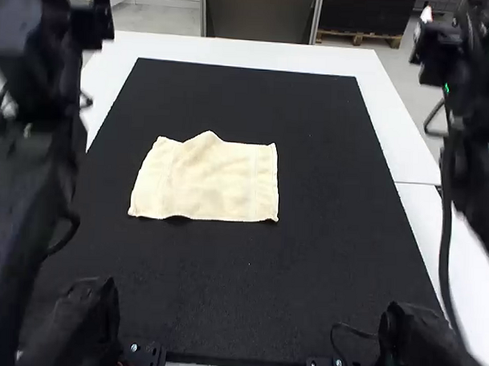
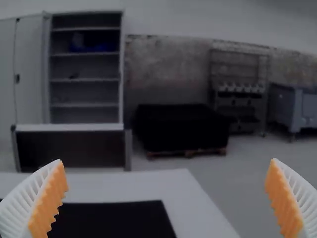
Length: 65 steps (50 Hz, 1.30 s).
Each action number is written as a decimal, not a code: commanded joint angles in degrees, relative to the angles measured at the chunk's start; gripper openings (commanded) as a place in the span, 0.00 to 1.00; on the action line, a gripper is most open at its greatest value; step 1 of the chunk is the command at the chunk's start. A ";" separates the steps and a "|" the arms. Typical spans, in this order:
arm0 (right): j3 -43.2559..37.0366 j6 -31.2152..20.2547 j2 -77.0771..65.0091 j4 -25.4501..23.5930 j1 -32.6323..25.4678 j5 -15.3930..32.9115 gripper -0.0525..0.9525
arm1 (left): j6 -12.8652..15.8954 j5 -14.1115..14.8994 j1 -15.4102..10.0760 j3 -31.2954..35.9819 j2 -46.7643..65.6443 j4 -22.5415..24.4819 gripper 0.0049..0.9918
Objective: Fold the towel.
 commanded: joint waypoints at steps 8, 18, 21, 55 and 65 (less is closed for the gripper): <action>4.17 8.32 19.76 5.36 -0.71 0.08 0.96 | -4.87 -5.07 0.03 3.42 19.61 1.07 0.97; 1.18 9.82 29.70 7.21 -0.19 -0.71 0.95 | -2.76 -6.22 0.03 -1.94 24.36 3.35 0.97; 0.12 9.82 31.89 8.27 0.34 -0.80 0.95 | -1.70 -5.69 0.03 -3.87 25.06 3.53 0.97; 1.79 9.47 46.83 6.60 13.00 -15.92 0.95 | 7.17 19.98 8.65 3.07 46.42 -11.06 0.97; 5.13 9.47 51.84 6.60 15.11 -16.18 0.95 | 9.81 23.05 8.47 6.15 51.87 -11.32 0.97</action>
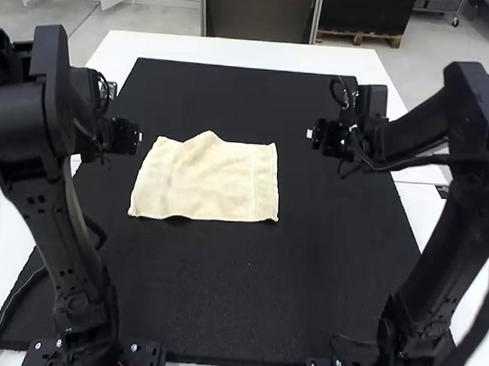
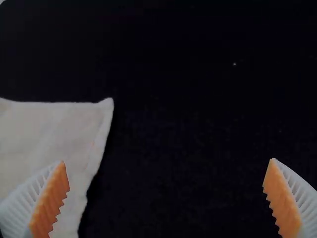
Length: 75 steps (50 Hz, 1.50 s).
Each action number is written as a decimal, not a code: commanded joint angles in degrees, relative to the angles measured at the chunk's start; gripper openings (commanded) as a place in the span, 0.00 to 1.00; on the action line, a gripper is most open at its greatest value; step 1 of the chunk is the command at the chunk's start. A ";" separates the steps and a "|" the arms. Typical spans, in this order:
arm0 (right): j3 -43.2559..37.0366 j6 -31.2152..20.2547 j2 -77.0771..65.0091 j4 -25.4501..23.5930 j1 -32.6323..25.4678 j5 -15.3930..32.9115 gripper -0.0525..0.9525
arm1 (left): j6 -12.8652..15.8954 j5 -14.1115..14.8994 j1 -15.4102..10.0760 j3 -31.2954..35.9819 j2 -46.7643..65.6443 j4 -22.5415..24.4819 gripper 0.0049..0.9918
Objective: Fold the towel.
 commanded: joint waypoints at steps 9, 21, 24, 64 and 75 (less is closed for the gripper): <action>6.57 0.22 7.28 0.30 5.09 -1.25 0.95 | 4.49 4.65 0.17 4.91 6.03 0.06 0.97; 10.70 0.13 13.26 0.21 7.11 -1.16 0.95 | 6.86 5.18 0.17 9.04 11.83 0.50 0.97; 11.41 0.13 14.49 0.30 7.11 -1.16 0.95 | 6.95 5.62 0.17 10.01 13.15 0.50 0.97; 21.08 -0.31 27.23 -0.40 8.69 -2.83 0.95 | 5.46 12.47 -3.26 18.71 24.05 -1.17 0.97; 22.75 -0.31 29.08 -0.84 8.78 -3.10 0.95 | 5.11 12.30 -3.52 20.03 25.81 -0.99 0.97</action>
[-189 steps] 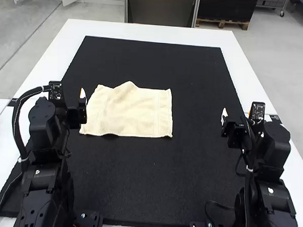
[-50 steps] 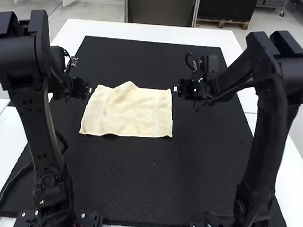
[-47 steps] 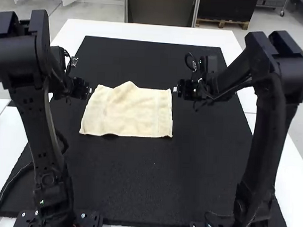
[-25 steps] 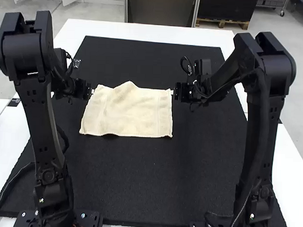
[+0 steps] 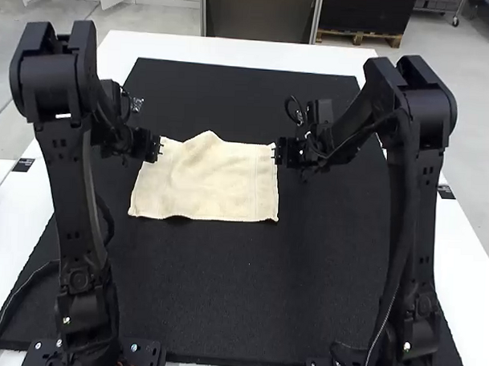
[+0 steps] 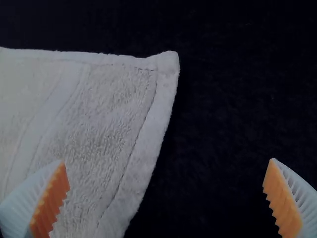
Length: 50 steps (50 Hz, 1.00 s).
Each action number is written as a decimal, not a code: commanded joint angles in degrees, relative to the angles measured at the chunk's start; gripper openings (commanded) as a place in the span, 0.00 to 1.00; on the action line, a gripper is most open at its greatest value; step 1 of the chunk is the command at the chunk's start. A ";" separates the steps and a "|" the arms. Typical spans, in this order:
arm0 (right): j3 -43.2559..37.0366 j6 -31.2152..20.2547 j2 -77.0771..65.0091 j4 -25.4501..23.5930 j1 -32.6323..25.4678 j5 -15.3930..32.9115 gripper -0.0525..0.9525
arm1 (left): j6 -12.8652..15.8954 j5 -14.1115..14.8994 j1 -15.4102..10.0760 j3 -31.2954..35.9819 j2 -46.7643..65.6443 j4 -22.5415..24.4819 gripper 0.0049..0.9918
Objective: Fold the towel.
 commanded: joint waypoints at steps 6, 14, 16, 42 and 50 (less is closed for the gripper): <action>2.99 -0.24 1.65 -0.08 0.72 -0.87 0.95 | -0.84 0.58 -0.07 2.28 1.38 0.78 0.97; 4.49 -0.15 3.15 -0.43 1.16 -0.87 0.95 | -0.84 0.49 0.19 3.43 2.96 1.04 0.97; 4.66 -0.07 3.50 -0.43 1.33 -0.87 0.95 | -0.84 0.49 0.19 3.69 3.22 0.96 0.97; 5.54 -0.51 4.99 -1.31 3.35 -0.78 0.94 | -0.31 0.49 0.54 3.34 5.24 0.78 0.88; 5.89 -0.42 4.99 -1.75 4.50 -0.87 0.94 | -0.40 0.41 0.81 3.25 5.24 0.96 0.88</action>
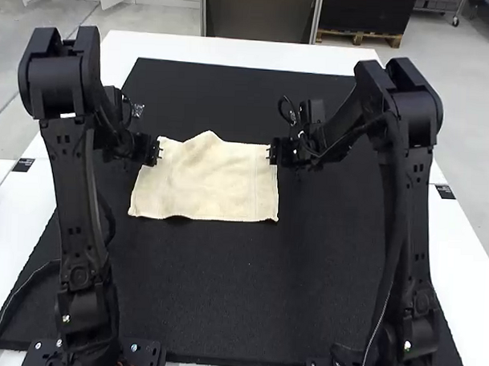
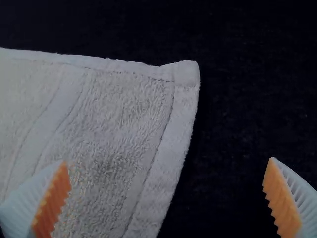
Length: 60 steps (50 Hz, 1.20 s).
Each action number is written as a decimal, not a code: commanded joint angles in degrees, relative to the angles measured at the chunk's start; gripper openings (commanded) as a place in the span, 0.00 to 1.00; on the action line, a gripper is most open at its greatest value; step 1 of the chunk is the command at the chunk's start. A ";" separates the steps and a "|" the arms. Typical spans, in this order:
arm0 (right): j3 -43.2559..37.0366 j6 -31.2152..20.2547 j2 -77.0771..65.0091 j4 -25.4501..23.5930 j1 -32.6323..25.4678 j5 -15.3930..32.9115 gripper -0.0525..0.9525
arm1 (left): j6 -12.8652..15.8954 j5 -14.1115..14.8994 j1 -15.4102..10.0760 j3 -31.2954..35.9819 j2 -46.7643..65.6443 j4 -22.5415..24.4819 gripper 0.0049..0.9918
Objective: Fold the towel.
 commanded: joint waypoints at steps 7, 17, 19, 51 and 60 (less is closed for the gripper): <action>1.26 -0.05 1.08 -0.79 3.23 -1.61 0.93 | -0.03 0.49 1.09 0.39 0.85 0.34 0.88; 1.17 -0.75 1.61 -1.93 3.32 -1.70 0.70 | 0.06 0.49 1.09 -1.02 1.11 1.93 0.76; 1.17 -0.92 1.61 -2.20 3.23 -1.70 0.62 | 0.06 0.49 1.01 -1.28 1.20 2.28 0.76; 1.70 -2.16 3.28 -4.31 2.62 -7.15 0.04 | 1.64 1.72 1.62 -3.39 2.52 6.32 0.02; 1.61 -1.89 3.19 -4.22 1.83 -7.24 0.04 | 1.55 1.81 3.73 -3.31 2.43 6.50 0.02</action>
